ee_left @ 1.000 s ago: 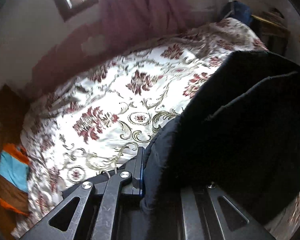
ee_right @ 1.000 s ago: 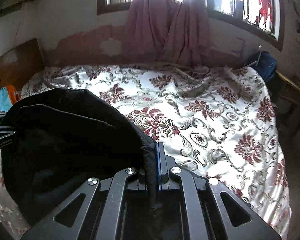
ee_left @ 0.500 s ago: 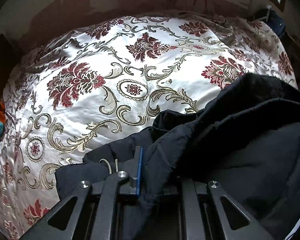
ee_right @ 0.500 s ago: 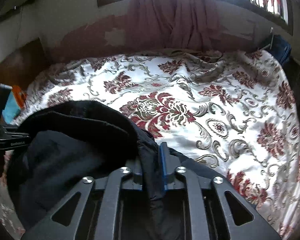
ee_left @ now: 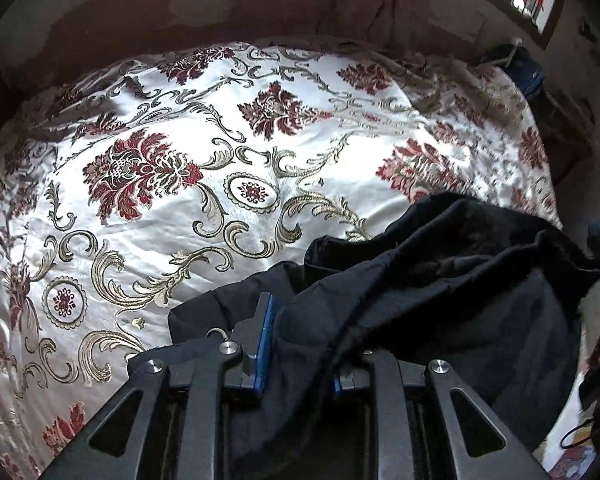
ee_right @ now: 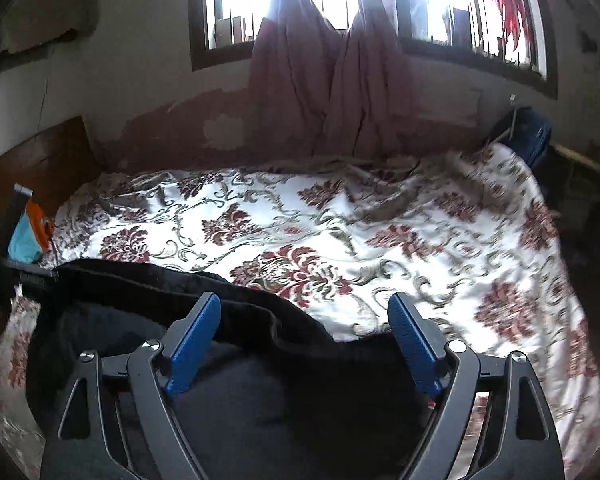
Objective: Fold large clothes
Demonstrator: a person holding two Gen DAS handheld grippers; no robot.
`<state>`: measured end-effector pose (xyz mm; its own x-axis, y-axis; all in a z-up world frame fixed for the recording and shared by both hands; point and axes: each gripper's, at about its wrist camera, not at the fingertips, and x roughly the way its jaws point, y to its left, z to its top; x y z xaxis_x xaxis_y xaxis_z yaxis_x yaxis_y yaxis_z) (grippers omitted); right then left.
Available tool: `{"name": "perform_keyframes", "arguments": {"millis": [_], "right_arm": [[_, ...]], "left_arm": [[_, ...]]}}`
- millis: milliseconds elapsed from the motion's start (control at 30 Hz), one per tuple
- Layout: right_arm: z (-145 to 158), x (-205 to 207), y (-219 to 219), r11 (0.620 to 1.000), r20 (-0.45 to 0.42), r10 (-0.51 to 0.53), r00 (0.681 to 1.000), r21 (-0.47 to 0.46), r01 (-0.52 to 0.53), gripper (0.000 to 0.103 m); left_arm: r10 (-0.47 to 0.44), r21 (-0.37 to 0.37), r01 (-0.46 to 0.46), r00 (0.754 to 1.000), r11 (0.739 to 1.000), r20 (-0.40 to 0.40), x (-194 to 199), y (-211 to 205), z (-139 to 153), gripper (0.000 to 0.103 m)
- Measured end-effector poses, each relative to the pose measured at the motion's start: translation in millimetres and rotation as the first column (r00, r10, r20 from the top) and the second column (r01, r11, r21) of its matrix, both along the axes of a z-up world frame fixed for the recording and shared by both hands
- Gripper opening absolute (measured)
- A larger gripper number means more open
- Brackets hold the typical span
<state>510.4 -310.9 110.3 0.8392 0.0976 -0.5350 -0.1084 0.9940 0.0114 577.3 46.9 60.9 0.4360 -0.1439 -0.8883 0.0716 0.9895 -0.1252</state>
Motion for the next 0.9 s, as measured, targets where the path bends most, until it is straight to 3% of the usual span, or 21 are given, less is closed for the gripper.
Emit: {"name": "perform_keyframes", "arguments": {"millis": [100,267,400,567,667,700,767,800,833,900], "right_arm": [[7,-11,-1,1.0,-0.019,-0.008,1.0,-0.017,0.008,0.082],[6,-44,1,0.998,-0.076,-0.049,0.996,-0.031,0.047,0.092],[-2,-73,9,0.994,-0.137,-0.105,0.985,-0.032,0.102,0.096],[-9,-112,25,0.987,-0.176,-0.162,0.971,-0.028,0.16,0.101],[-23,-124,35,0.983,-0.191,-0.183,0.964,-0.027,0.181,0.101],[-28,-125,37,0.983,-0.204,-0.181,0.962,-0.019,0.181,0.101],[-41,-123,43,0.986,-0.227,-0.161,0.961,0.003,0.166,0.101],[-45,-120,45,0.988,-0.233,-0.147,0.961,0.005,0.153,0.101],[-50,-117,47,0.991,-0.241,-0.129,0.962,-0.001,0.133,0.101],[-58,-107,50,0.997,-0.247,-0.081,0.966,-0.02,0.078,0.101]], "left_arm": [[0.034,-0.058,-0.034,0.999,0.998,-0.001,0,11,7,0.022],[0.031,-0.102,-0.029,0.999,0.994,0.015,-6,15,19,0.022],[0.035,-0.216,-0.036,0.999,0.976,-0.011,-9,32,27,0.022],[-0.08,-0.172,0.078,0.997,0.982,-0.005,-12,33,41,0.022],[-0.132,-0.182,0.131,0.991,0.975,0.005,-14,37,50,0.026],[-0.138,-0.182,0.137,0.99,0.974,0.01,-13,39,54,0.031],[-0.12,-0.174,0.128,0.991,0.976,0.056,-11,48,69,0.056],[-0.081,-0.19,0.098,0.992,0.977,0.097,-11,57,80,0.079],[-0.041,-0.213,0.068,0.99,0.975,0.133,-12,64,89,0.089],[0.012,-0.244,0.033,0.983,0.969,0.182,-18,72,101,0.09]]}}
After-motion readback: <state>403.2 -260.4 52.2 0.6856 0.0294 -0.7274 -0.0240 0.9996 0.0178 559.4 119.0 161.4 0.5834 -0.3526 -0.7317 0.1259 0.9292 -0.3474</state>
